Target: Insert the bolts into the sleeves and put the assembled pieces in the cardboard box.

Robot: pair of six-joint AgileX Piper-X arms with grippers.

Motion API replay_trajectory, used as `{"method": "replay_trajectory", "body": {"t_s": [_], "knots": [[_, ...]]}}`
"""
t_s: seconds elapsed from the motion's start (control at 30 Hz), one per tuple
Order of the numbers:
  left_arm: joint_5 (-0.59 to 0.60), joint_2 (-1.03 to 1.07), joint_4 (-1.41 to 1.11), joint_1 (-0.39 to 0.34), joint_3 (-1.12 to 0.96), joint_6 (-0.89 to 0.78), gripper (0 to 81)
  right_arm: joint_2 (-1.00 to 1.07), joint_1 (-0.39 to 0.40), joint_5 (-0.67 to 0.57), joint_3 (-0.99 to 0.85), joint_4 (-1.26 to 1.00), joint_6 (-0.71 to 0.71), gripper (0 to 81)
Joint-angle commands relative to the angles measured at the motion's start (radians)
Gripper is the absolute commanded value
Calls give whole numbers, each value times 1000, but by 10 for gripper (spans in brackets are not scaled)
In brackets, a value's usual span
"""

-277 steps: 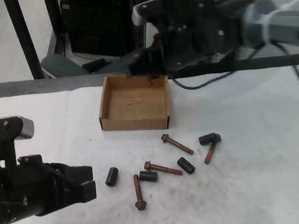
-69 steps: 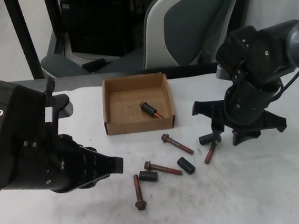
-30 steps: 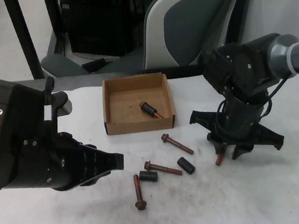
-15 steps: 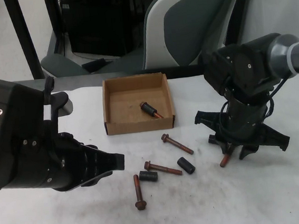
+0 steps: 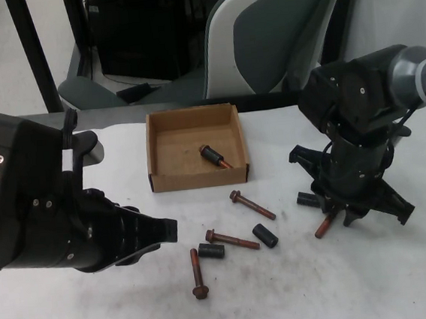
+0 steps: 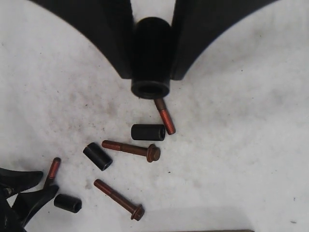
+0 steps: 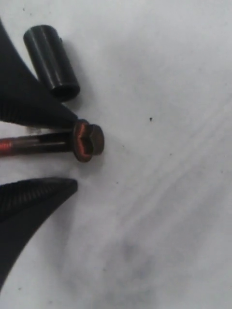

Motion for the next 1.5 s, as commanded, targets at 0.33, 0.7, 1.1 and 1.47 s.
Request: {"method": "replay_trajectory", "body": {"t_s": [0.33, 0.7, 1.1, 1.47], "knots": [[6, -13, -36, -3, 1, -4, 8, 6, -4, -43, -7, 3, 49, 329], [6, -13, -36, -3, 1, -4, 8, 6, -4, -12, -7, 3, -1, 4], [63, -14, -62, -5, 4, 123, 8, -78, -4, 67, -7, -1, -264, 3], [180, -152, -419, -32, 224, 139, 8, -309, -2, 76, 142, -134, -413, 3]]}}
